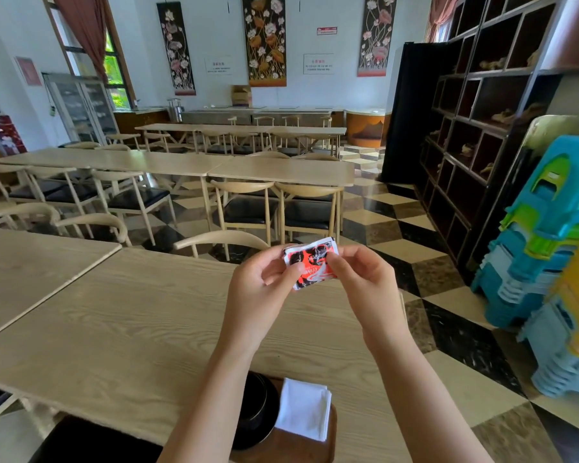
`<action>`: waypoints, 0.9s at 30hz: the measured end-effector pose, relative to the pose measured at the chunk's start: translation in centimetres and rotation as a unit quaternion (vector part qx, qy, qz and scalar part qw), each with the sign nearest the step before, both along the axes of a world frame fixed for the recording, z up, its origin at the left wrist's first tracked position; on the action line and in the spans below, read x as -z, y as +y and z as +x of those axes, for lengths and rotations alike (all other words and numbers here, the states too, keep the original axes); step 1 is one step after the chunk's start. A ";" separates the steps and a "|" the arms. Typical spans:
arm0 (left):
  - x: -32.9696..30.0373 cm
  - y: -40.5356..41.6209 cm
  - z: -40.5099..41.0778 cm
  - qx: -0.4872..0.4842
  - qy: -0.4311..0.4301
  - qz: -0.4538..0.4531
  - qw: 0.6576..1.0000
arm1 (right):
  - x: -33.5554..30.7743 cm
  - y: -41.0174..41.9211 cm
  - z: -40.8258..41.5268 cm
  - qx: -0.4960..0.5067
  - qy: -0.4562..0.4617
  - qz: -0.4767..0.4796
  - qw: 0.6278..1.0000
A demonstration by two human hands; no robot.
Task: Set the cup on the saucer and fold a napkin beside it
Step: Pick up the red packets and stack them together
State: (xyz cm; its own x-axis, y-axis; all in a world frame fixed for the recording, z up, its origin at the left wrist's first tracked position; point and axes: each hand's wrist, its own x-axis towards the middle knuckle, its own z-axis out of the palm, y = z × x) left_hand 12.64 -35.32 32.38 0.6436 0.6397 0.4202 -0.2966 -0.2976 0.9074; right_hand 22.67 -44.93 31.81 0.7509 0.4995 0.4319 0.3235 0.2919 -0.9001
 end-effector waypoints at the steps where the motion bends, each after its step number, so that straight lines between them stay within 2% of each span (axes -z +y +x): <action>1: 0.1 0.0 -0.1 -0.004 -0.005 -0.012 1.000 | 0.2 -0.1 0.0 -0.002 0.027 0.012 1.000; 6: 1.2 0.2 -0.6 -0.069 0.011 0.013 0.997 | 0.6 0.2 -0.4 0.022 0.071 0.042 0.996; 13: 2.8 0.5 -0.7 -0.122 0.008 0.030 0.992 | 2.0 0.4 -1.3 -0.002 0.060 0.037 0.998; 17: 5.0 1.1 -1.2 -0.135 0.037 0.040 0.989 | 4.2 -0.3 -1.4 -0.018 0.092 -0.013 0.996; 21: 7.9 1.8 -1.3 -0.126 0.083 0.017 0.988 | 7.2 -0.6 -1.3 0.008 0.130 -0.076 0.989; 27: 14.1 3.0 -1.6 -0.089 0.210 -0.027 0.973 | 13.6 0.0 -2.2 0.078 0.213 -0.190 0.955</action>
State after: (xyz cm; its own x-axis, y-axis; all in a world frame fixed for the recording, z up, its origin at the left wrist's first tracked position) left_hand 11.07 -32.35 18.29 0.6284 0.7707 0.1060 0.1567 -0.2589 0.9531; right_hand 20.50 -44.92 18.18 0.8965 0.4265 -0.1196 -0.0826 -0.1044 -0.9911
